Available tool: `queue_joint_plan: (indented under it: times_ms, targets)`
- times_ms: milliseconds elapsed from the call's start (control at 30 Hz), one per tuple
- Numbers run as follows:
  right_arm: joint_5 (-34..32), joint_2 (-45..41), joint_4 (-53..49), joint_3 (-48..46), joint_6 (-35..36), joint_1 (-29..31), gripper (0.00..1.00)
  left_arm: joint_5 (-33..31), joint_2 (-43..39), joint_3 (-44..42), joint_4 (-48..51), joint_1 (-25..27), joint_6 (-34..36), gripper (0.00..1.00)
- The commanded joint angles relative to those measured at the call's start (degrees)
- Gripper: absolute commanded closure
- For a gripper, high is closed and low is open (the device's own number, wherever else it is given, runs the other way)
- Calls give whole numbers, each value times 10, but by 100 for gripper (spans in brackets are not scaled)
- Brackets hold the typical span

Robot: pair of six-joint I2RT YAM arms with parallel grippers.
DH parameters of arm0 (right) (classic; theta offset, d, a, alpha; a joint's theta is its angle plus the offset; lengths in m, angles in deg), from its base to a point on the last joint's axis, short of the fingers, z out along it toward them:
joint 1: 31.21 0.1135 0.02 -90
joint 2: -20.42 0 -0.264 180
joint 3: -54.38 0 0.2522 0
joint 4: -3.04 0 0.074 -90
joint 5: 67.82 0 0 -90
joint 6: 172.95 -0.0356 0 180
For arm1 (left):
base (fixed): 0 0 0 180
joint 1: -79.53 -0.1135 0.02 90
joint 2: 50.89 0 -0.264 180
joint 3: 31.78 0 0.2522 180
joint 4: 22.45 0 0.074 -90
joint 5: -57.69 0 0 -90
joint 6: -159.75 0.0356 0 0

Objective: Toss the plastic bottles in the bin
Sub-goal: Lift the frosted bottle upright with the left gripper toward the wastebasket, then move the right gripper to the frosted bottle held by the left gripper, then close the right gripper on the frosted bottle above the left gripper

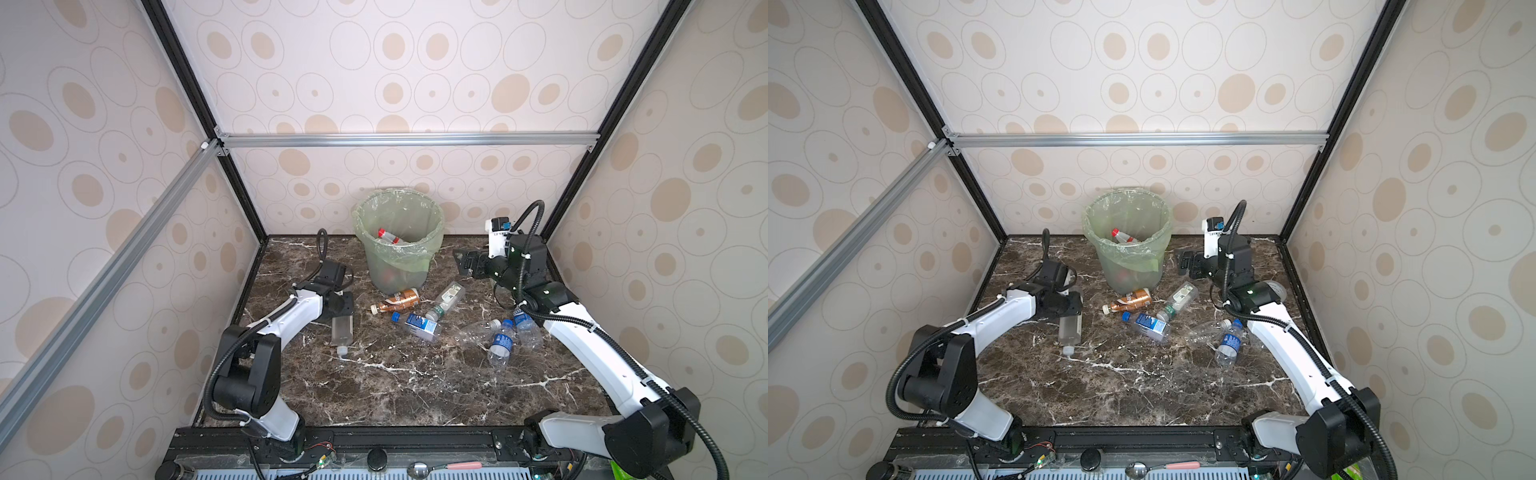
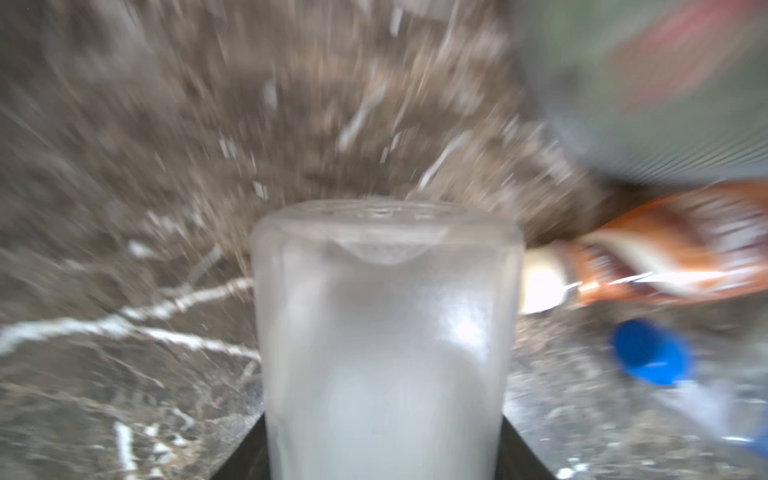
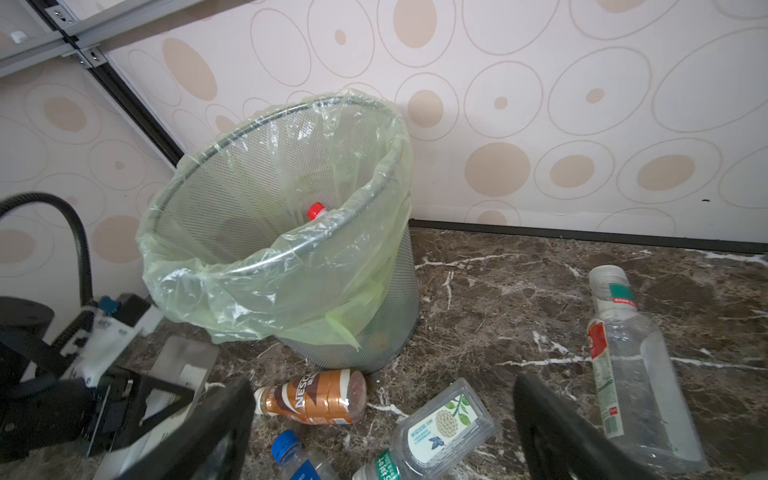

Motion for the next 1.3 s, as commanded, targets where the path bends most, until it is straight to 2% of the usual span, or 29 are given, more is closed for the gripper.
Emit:
queue_joint_plan:
  times_ms: [0,167,367,533,767,1267]
  targets:
    - [52,10,10,24,-24,-1,0,-36,-51,73,-20,-3,-9,44]
    - [96,20,32,39,-38,16,0,-47,-94,126,-68,-4,-27,44]
    - [97,55,53,83,-35,77,0,-46,-115,162,-161,-4,-37,44]
    - [105,101,108,121,-37,133,0,1,-91,208,-212,-3,-79,44]
    - [113,169,172,172,-62,164,0,64,-67,259,-270,3,-139,45]
    - [74,260,102,317,-19,208,1,76,-72,254,-333,57,-161,45]
